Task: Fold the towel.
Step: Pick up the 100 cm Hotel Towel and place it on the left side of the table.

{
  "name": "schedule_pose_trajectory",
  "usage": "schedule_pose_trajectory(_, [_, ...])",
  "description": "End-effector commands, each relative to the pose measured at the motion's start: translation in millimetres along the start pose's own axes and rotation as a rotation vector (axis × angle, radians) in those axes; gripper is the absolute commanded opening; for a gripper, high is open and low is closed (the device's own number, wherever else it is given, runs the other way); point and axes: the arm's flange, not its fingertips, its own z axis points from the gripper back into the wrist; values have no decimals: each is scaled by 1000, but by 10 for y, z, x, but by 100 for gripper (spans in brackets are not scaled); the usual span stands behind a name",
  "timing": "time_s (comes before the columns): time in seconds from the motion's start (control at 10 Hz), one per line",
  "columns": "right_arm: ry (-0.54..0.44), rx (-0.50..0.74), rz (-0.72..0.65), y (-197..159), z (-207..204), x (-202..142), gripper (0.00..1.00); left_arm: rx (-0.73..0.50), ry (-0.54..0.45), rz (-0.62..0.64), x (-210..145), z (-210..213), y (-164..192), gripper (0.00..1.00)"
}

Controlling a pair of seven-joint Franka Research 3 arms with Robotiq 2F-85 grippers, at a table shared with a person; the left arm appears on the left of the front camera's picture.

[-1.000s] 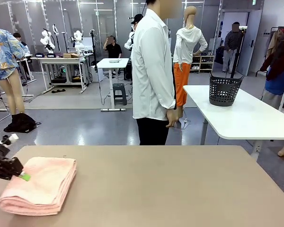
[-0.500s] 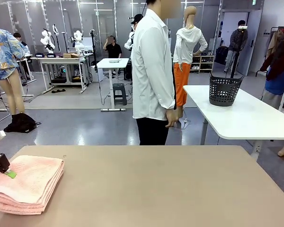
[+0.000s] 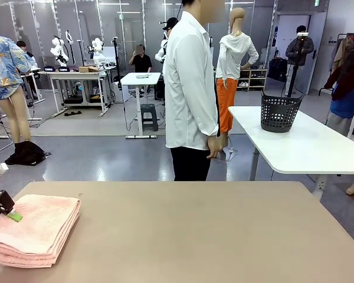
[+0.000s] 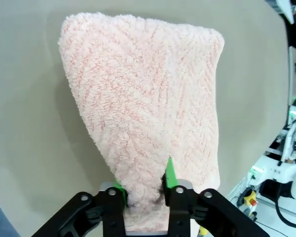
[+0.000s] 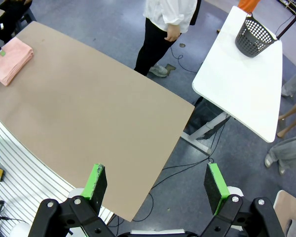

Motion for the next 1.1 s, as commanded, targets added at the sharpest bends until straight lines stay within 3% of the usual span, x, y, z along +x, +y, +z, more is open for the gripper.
schedule_pose_trajectory(0.0, [4,-3,-8,16,-1,-4,100,49,-13,15,-55,46,-105,100])
schedule_pose_trajectory(0.2, [4,-3,-8,16,-1,-4,100,82,-48,36,-110,155,-158,100])
schedule_pose_trajectory(0.3, [4,-3,-8,16,-1,-4,100,140,-67,61,-164,270,-217,88])
schedule_pose_trajectory(0.4, [4,-3,-8,16,-1,-4,100,148,-105,49,-216,392,-315,98])
schedule_pose_trajectory(0.5, [4,-3,-8,16,-1,-4,100,171,-121,31,-264,476,-428,100])
schedule_pose_trajectory(1.0, [4,-3,-8,16,-1,-4,100,274,-174,-27,-494,652,-1016,100])
